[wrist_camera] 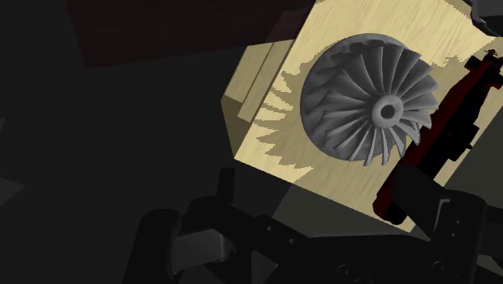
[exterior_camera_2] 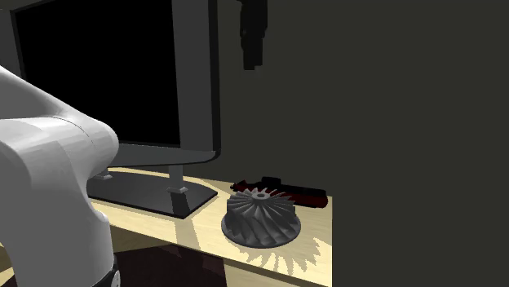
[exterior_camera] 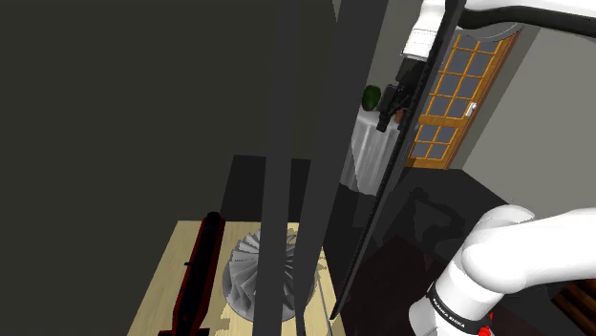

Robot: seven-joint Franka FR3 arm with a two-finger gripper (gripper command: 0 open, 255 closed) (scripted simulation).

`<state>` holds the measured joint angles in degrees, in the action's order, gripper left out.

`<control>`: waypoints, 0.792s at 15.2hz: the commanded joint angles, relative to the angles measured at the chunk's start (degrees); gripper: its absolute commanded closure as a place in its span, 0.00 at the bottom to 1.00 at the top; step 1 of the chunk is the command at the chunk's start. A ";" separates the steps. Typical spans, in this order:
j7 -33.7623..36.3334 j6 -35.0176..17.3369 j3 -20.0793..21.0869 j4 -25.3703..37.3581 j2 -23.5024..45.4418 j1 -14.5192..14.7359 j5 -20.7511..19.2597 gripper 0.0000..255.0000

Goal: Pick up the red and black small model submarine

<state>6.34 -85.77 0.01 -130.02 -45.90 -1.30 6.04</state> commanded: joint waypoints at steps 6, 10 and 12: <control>4.87 -6.68 5.72 -3.16 3.23 1.47 2.82 0.00; 8.73 -12.17 10.31 -4.41 7.21 2.58 4.64 0.00; 10.67 -14.93 12.62 -4.60 9.66 3.04 5.33 0.00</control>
<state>15.95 -98.94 11.37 -134.64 -37.88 1.53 10.99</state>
